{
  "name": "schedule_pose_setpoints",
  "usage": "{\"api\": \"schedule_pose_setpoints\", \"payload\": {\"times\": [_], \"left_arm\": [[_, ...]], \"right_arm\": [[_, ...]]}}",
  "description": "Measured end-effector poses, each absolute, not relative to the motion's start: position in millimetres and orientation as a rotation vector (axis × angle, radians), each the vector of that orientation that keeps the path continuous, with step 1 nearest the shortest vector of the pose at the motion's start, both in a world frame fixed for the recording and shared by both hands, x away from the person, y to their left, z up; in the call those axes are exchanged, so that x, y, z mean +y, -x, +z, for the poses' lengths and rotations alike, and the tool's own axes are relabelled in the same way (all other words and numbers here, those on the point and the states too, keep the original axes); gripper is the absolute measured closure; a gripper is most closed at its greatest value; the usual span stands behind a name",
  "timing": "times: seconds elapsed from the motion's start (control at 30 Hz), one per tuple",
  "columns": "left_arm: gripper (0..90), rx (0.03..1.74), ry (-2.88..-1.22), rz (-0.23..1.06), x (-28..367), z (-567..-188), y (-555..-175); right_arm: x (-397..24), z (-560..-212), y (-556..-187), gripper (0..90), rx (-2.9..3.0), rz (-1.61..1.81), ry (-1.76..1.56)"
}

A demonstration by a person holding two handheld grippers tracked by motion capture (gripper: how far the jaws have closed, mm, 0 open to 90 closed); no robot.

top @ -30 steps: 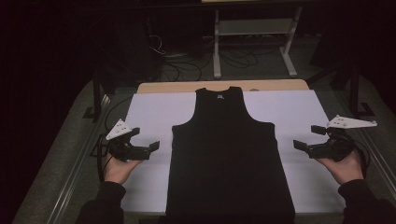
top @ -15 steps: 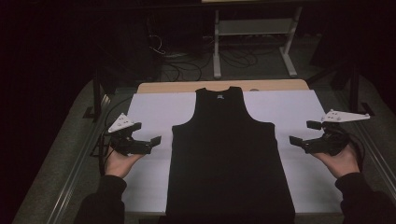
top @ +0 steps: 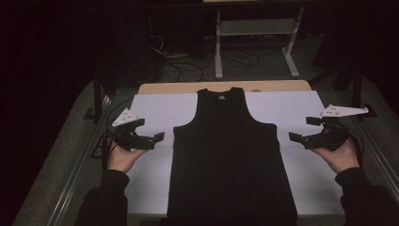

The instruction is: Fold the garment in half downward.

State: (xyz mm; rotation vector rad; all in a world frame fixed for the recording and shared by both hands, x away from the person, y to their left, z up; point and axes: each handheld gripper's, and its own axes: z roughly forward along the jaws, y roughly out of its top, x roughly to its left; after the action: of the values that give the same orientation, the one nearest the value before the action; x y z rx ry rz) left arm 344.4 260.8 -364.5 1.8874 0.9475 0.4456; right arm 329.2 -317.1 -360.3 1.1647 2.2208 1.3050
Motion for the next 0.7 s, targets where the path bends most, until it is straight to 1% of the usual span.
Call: {"api": "schedule_pose_setpoints", "payload": {"times": [0.7], "left_arm": [[0.0, 0.931, -1.885, 0.439, 253, -355, -365]], "right_arm": [[-315, -349, -356, 0.0, 2.236, 1.294, -1.180]]}}
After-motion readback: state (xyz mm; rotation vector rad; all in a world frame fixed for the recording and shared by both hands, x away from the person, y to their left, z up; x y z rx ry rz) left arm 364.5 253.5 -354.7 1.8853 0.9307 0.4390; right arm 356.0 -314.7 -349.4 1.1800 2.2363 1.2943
